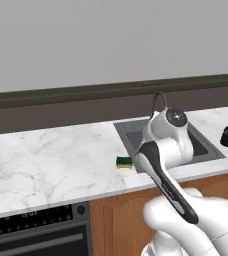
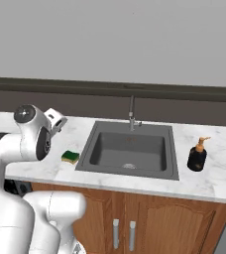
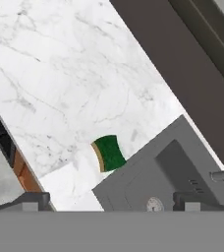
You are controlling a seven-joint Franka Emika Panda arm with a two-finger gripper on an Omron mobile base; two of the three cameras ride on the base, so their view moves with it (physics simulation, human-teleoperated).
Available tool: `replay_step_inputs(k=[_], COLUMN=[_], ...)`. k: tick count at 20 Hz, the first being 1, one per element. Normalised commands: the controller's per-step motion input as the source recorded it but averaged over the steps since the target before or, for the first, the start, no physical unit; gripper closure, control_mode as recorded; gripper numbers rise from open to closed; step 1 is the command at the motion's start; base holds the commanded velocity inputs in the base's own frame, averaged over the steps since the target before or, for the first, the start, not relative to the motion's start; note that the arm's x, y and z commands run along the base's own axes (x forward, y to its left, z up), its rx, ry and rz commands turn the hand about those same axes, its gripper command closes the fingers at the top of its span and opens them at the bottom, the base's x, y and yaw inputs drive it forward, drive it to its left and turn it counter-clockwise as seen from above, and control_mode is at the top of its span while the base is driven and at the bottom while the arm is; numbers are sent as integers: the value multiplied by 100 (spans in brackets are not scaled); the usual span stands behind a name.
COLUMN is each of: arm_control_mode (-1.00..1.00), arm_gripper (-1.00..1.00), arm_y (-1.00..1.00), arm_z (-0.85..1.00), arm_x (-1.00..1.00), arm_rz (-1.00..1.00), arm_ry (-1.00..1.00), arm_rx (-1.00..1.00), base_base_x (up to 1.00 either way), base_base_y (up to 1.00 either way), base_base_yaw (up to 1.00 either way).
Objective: Restock the sink supplies by placing the sponge and soap dispenser on the counter and next to the sink. Make sure the soap dispenser is upright.
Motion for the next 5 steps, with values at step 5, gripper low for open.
replay_step_inputs(k=[5], arm_control_mode=[-100], arm_gripper=[-100], arm_y=[-6], arm_z=[0], arm_x=[0], arm_rz=[0], arm_ry=[-1], arm_rx=[3], base_base_x=[0], base_base_y=[0], base_base_yaw=[0])
